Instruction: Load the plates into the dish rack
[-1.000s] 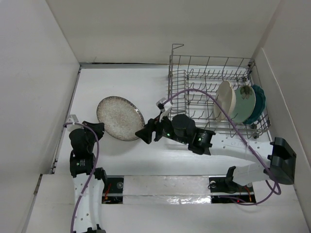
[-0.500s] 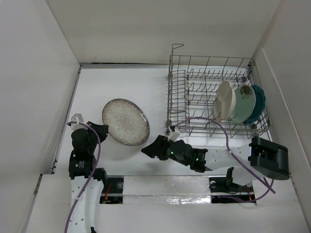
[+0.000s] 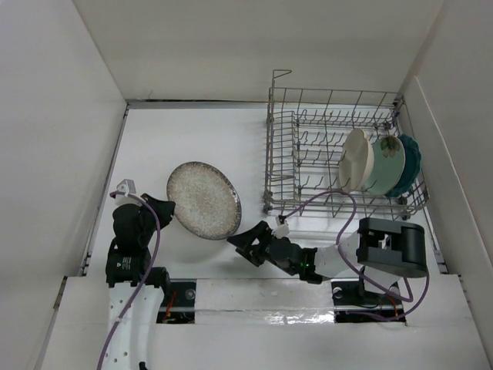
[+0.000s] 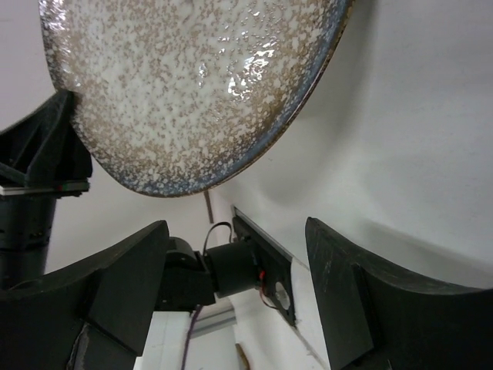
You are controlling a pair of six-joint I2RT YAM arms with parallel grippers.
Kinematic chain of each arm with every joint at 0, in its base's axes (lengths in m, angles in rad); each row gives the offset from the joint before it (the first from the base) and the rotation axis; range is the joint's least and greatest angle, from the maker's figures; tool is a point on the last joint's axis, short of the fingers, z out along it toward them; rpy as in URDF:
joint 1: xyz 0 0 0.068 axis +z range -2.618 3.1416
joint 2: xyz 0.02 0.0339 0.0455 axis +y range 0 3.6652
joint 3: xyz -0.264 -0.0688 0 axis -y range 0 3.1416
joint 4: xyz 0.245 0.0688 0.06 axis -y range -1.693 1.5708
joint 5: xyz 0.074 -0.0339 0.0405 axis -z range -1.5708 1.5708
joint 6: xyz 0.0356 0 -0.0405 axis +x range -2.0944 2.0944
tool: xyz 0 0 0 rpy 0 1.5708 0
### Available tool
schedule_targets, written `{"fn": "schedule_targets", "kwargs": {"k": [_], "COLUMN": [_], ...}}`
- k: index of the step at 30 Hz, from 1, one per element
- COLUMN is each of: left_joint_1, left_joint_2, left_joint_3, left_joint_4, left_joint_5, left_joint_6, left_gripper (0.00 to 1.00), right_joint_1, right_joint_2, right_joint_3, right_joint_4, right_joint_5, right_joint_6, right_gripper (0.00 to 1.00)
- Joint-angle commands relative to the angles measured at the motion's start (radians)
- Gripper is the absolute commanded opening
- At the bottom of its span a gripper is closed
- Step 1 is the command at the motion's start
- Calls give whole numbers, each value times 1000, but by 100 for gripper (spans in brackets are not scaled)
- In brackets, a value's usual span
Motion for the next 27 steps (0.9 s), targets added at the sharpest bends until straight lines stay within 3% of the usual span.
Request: {"fn": "schedule_targets", "kwargs": {"k": [1,17,27], "left_joint_1": [-4,-4,-4], "left_joint_2": [-39,-10,1], "left_joint_3": [87,137,130], "left_joint_4": [170,93,85], "left_joint_5": [50,128,173], "left_joint_6": [-29,2,-1], "left_gripper": [0,0,0], "right_joint_1": [11,-35,-64], "right_joint_2": [37,332,433], "right_joint_3": [-24,60,212], "right_joint_4": [116,412,395], "right_joint_5": [52,54,52], "right_joint_6": [139,261,271], "right_gripper": [77,75,69]}}
